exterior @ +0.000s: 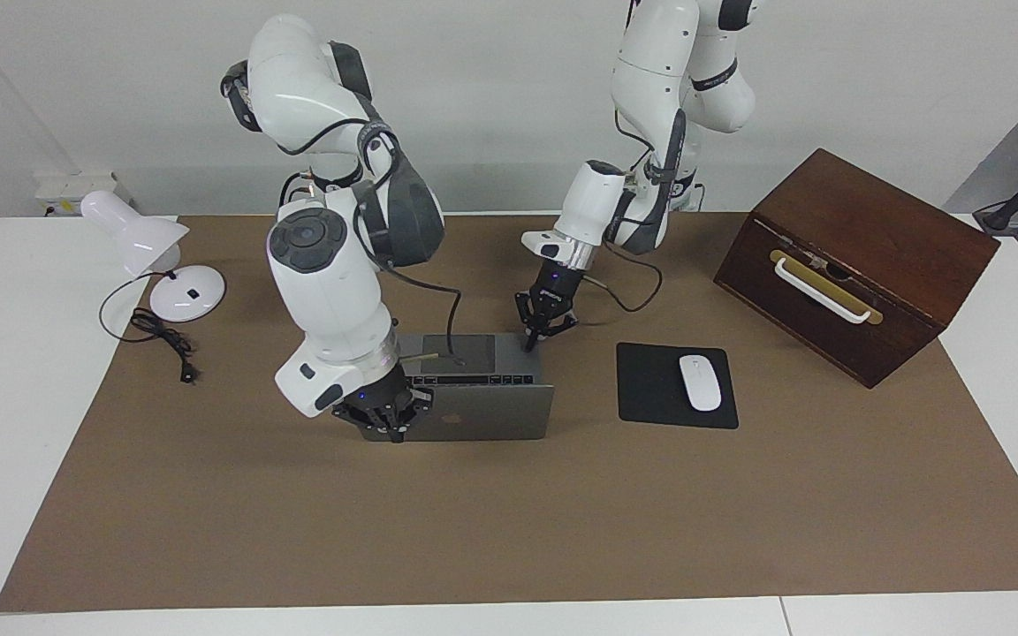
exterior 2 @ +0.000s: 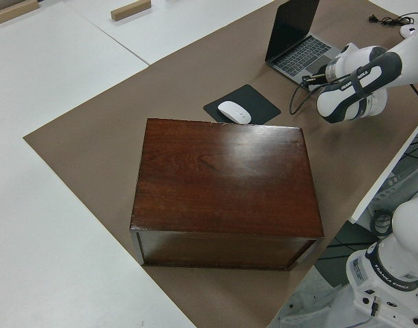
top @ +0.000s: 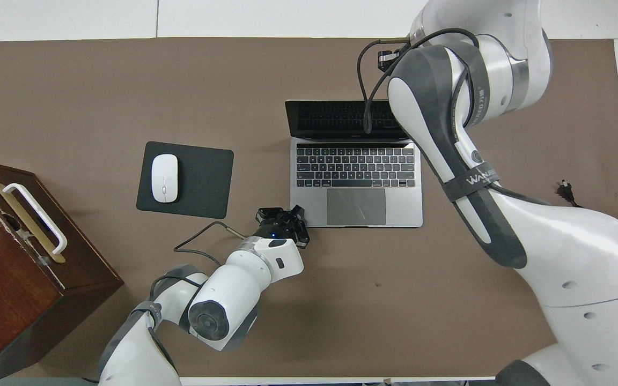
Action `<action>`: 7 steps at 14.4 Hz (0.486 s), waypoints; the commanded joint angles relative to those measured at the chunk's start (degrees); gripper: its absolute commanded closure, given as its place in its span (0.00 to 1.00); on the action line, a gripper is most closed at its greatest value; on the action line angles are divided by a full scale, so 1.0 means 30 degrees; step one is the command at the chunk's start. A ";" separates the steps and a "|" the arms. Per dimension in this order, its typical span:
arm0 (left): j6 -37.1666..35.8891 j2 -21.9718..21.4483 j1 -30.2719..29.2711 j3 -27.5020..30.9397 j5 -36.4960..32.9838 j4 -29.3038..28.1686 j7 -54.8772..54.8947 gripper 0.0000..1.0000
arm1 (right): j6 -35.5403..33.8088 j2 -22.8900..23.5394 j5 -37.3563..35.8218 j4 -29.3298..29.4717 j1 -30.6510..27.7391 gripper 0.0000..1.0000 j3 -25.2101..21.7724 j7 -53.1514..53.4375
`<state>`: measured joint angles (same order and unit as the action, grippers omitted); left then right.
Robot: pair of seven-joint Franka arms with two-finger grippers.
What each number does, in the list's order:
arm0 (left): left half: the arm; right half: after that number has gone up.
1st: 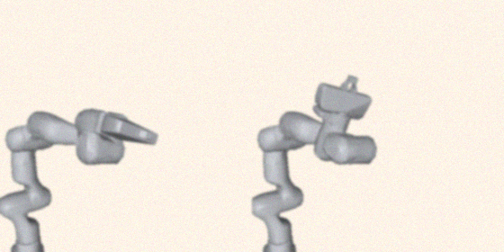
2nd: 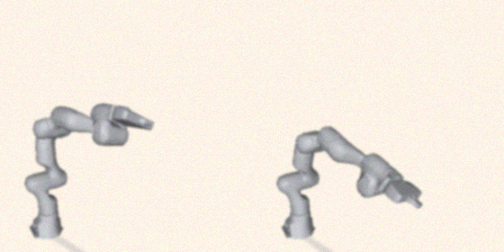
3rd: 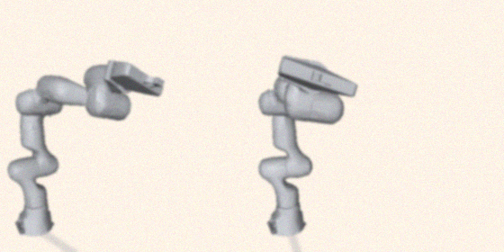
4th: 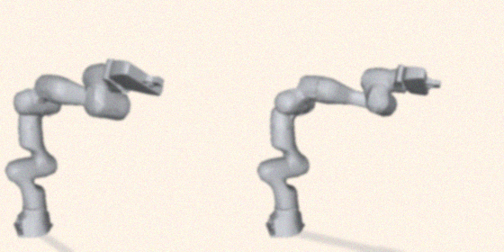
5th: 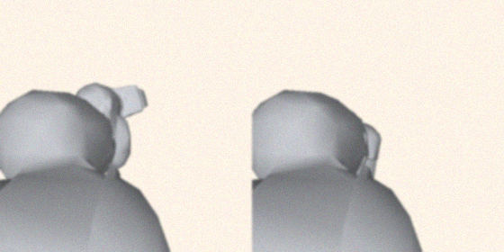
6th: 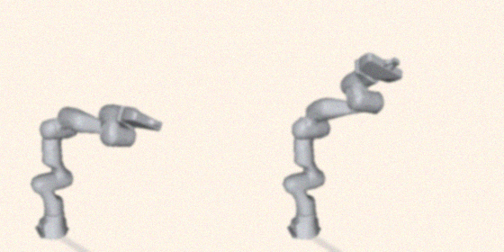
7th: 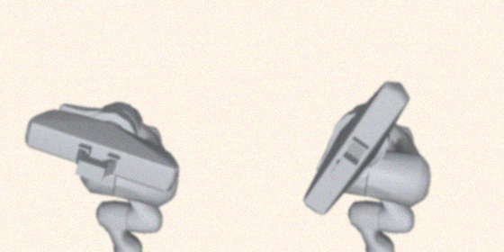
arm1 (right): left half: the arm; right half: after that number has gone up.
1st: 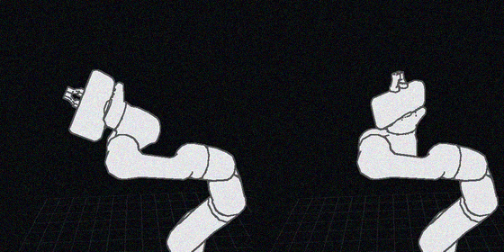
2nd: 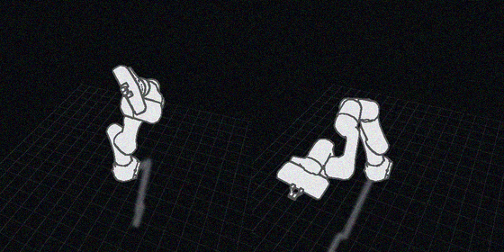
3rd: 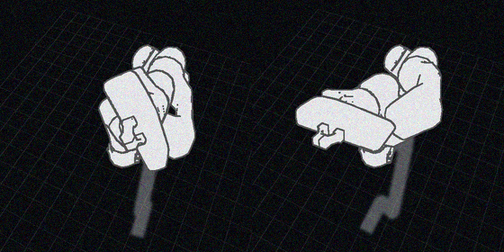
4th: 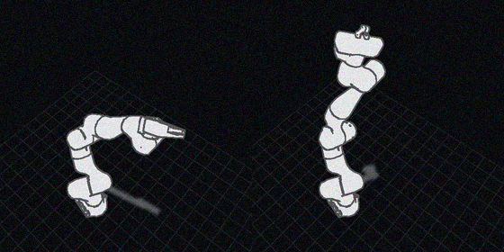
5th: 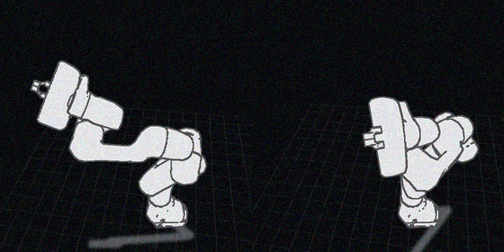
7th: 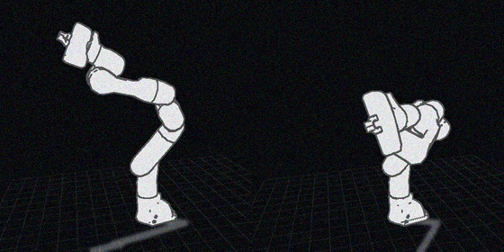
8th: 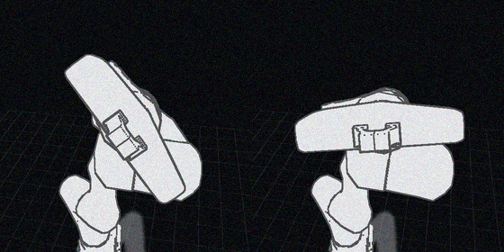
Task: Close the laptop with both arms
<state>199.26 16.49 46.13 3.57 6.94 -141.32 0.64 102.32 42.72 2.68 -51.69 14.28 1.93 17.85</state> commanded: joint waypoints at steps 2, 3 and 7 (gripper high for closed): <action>0.0407 0.1358 -0.0203 0.0276 0.0061 -0.0148 0.0607 1.00 | -0.0823 -0.0878 0.1245 -0.1139 -0.0543 1.00 0.0205 0.0407; 0.0407 0.1388 -0.0203 0.0276 0.0061 -0.0148 0.0636 1.00 | -0.1204 -0.0966 0.1274 -0.1343 -0.0543 1.00 0.0205 0.0378; 0.0436 0.1418 -0.0173 0.0276 0.0061 -0.0148 0.0607 1.00 | -0.2114 -0.1640 0.2645 -0.3302 -0.1068 1.00 0.0234 0.0378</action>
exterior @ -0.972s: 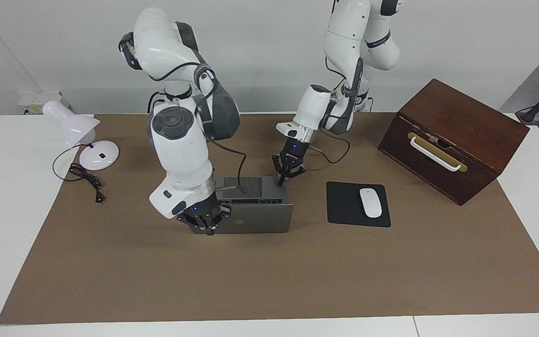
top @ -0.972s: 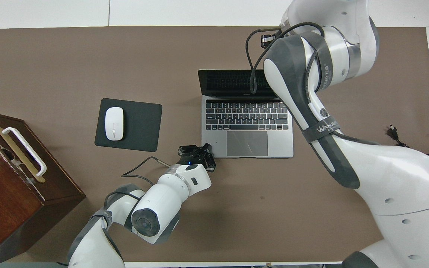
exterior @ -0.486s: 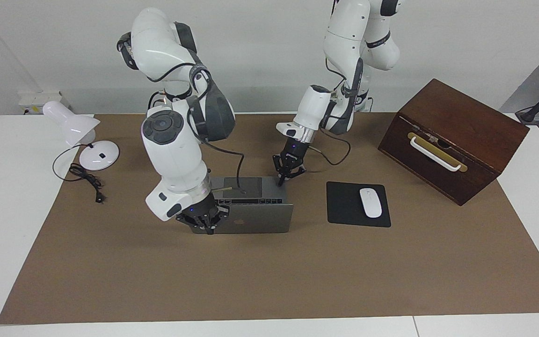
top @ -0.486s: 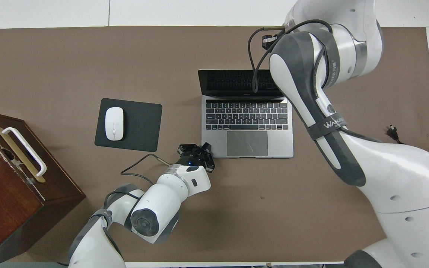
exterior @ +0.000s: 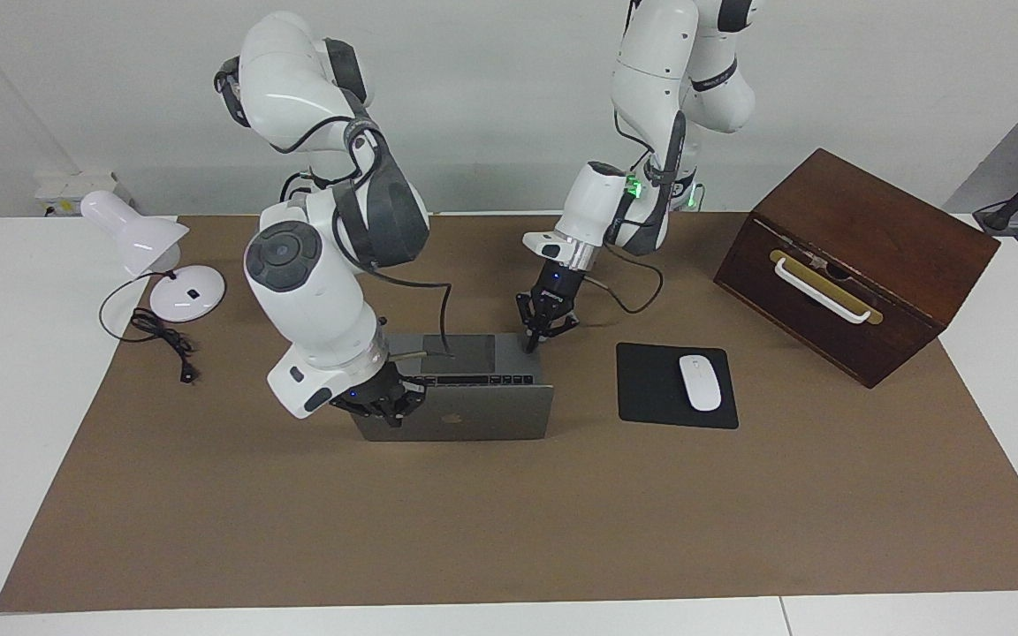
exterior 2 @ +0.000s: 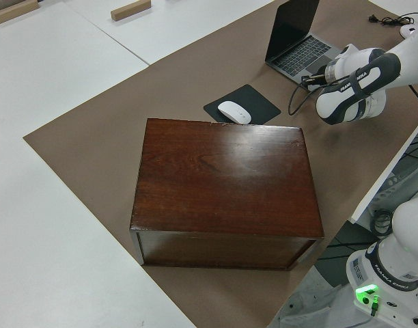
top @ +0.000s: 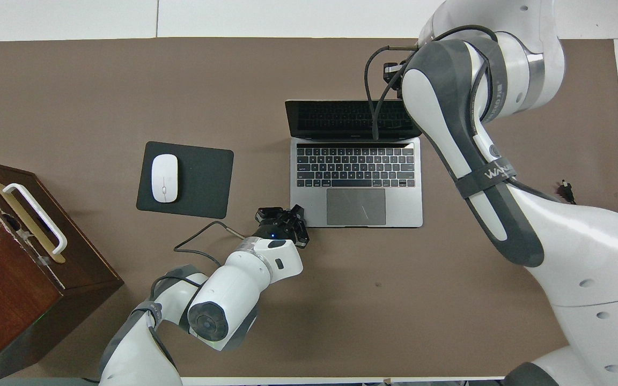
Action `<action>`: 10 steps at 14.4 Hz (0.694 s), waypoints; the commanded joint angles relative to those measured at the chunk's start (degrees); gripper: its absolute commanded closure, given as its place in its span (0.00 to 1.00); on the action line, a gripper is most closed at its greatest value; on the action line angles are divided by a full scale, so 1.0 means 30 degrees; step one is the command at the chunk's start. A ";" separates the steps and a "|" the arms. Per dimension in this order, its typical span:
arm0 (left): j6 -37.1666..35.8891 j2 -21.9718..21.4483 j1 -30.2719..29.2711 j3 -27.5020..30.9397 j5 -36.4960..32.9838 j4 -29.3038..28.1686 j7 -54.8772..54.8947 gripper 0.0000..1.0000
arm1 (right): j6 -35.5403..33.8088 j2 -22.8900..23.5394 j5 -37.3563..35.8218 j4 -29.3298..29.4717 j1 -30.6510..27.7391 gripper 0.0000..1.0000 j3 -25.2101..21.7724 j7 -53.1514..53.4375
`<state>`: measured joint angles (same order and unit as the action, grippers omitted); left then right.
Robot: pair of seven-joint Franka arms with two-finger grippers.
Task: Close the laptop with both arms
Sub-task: 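Push the laptop screen down toward the keyboard with the right gripper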
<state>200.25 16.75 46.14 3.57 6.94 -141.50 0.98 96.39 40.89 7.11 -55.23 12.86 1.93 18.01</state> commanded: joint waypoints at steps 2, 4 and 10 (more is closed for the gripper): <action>0.0106 0.1332 -0.0173 0.0275 0.0061 -0.0206 0.0493 1.00 | -0.0635 -0.1149 0.1410 -0.3118 -0.0594 1.00 0.0208 0.0354; 0.0106 0.1332 -0.0174 0.0275 0.0061 -0.0235 0.0493 1.00 | -0.1161 -0.1150 0.1410 -0.3765 -0.0594 1.00 0.0208 0.0848; 0.0106 0.1332 -0.0203 0.0275 0.0061 -0.0236 0.0493 1.00 | -0.0641 -0.0975 0.1352 -0.4352 -0.0711 1.00 0.0208 0.1497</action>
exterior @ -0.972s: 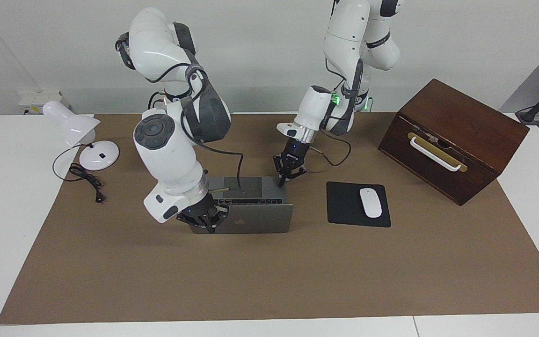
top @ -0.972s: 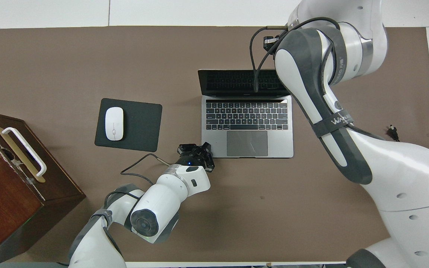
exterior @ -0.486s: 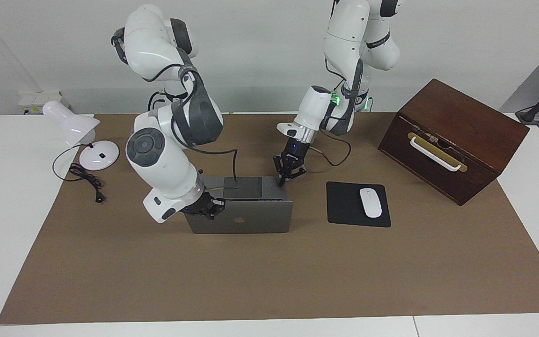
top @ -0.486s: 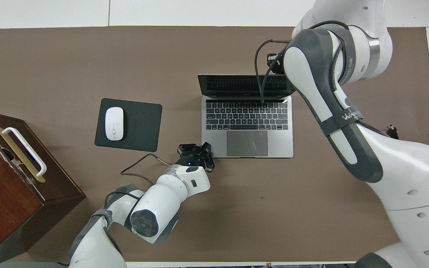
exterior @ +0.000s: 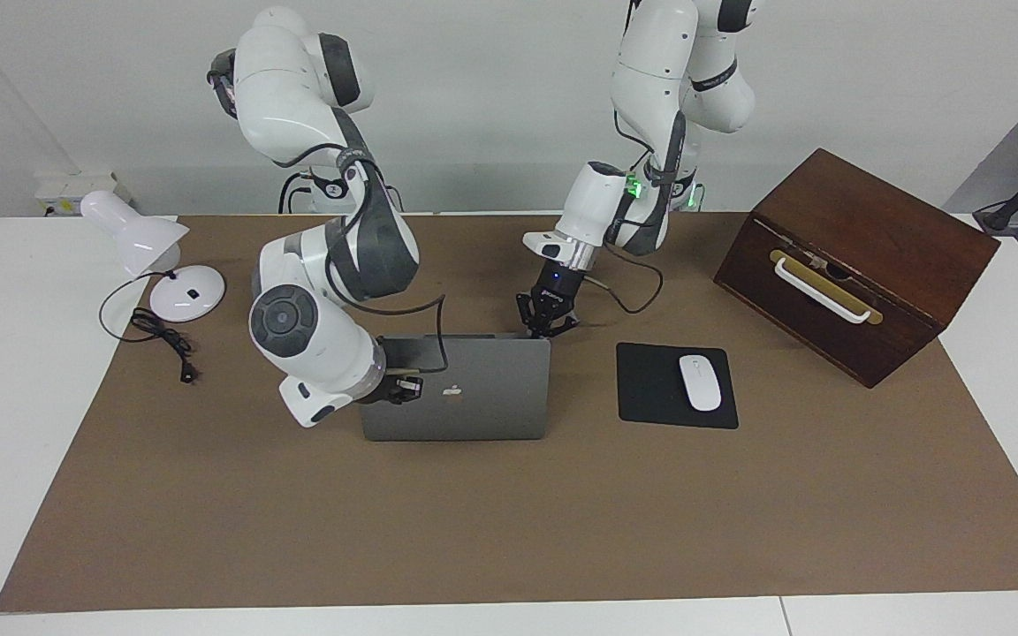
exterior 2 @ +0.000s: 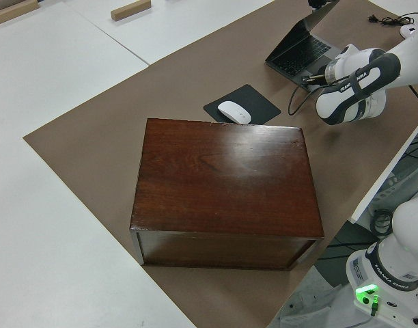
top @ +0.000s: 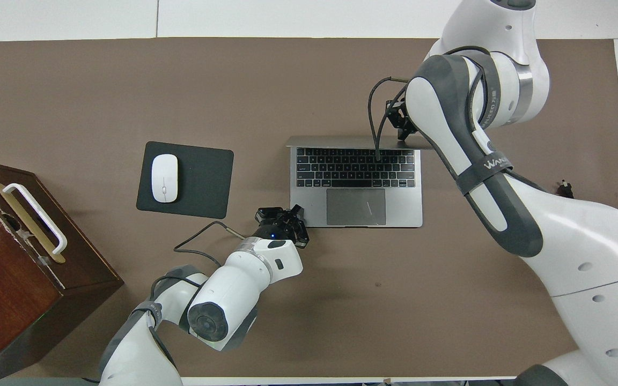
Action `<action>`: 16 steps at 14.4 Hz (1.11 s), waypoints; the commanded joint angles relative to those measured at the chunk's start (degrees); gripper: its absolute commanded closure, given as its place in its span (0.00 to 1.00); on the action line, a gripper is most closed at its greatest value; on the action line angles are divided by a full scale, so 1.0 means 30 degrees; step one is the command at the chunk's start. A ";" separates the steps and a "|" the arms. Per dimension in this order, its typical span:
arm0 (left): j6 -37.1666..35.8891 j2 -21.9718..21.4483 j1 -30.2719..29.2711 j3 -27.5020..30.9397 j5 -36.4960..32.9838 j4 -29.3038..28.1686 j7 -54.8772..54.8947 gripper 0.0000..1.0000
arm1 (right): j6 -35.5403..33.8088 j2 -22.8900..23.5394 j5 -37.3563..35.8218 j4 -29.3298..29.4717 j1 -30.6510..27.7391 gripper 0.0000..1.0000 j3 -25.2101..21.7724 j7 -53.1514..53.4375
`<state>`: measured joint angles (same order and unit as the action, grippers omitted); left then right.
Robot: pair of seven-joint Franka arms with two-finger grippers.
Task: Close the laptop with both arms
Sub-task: 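Push the laptop screen down toward the keyboard with the right gripper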
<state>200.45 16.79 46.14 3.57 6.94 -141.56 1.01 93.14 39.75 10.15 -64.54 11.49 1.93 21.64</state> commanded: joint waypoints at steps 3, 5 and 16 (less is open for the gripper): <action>0.0037 0.1318 -0.0203 0.0276 0.0061 -0.0273 0.0485 1.00 | 0.1410 -0.0535 0.0338 -0.2009 -0.0111 1.00 0.0207 0.0286; 0.0037 0.1347 -0.0203 0.0276 0.0061 -0.0303 0.0485 1.00 | 0.1239 -0.0390 0.0309 -0.2070 -0.0052 1.00 0.0207 0.0286; 0.0037 0.1347 -0.0232 0.0276 0.0061 -0.0332 0.0455 1.00 | -0.1018 -0.0125 0.0075 -0.2539 -0.0227 1.00 0.0207 0.0257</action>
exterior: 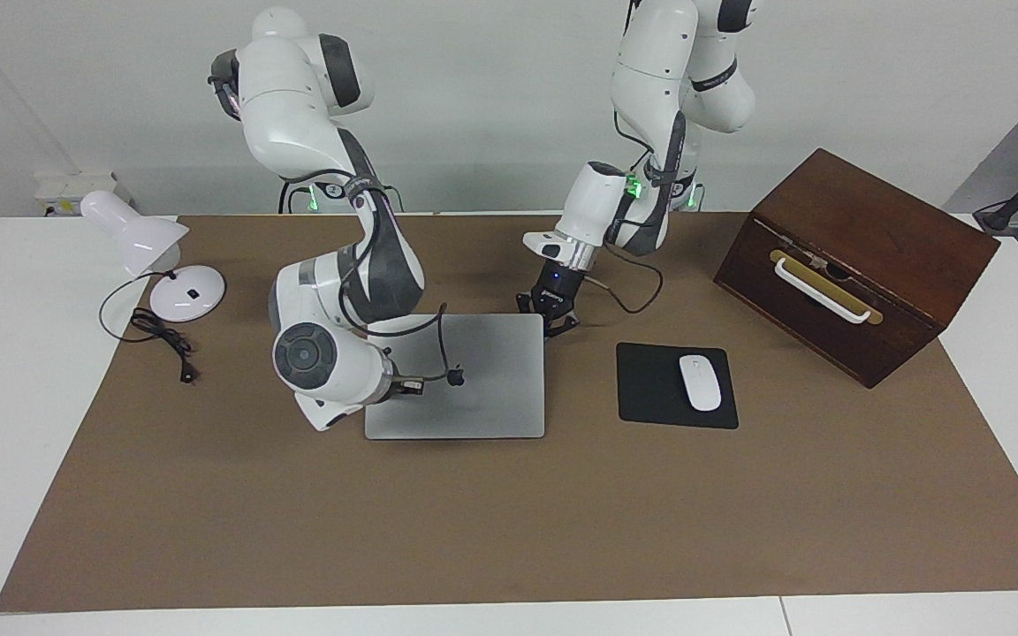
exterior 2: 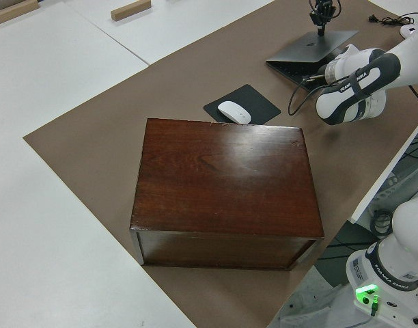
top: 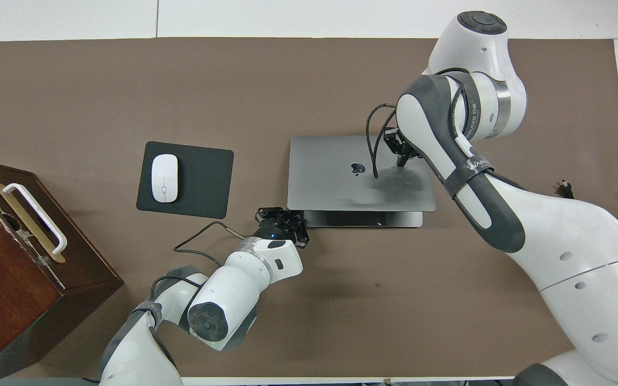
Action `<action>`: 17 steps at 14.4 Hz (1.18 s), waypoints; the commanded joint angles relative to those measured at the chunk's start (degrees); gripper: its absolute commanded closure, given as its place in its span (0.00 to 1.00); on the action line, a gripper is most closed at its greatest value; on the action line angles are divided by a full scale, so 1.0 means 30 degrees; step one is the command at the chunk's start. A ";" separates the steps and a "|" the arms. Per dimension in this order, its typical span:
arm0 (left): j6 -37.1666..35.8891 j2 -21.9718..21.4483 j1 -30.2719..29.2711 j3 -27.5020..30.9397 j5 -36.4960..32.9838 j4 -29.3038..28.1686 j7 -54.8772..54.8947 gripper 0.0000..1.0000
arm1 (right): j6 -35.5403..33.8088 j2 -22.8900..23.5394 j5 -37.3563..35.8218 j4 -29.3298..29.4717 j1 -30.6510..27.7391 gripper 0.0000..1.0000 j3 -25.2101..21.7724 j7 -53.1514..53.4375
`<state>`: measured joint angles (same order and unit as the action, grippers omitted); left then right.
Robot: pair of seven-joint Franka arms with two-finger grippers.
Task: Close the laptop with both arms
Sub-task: 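Push the laptop screen down toward the keyboard with the right gripper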
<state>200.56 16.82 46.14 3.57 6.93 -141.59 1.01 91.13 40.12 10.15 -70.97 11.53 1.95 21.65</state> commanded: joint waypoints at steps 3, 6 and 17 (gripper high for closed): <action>0.0001 0.1337 -0.0232 0.0276 0.0061 -0.0322 0.0453 1.00 | -0.1078 -0.0308 0.0044 -0.0367 -0.0212 1.00 0.0227 0.0283; 0.0001 0.1337 -0.0232 0.0276 0.0061 -0.0322 0.0453 1.00 | -0.1226 -0.0337 0.0044 -0.0601 -0.0182 1.00 0.0227 0.0283; 0.0001 0.1337 -0.0232 0.0276 0.0061 -0.0322 0.0423 1.00 | -0.1783 -0.0718 0.0074 -0.1509 0.0110 1.00 0.0227 0.0313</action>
<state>200.59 16.82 46.14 3.57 6.93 -141.60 1.02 86.26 39.67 10.14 -73.09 11.77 2.20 21.65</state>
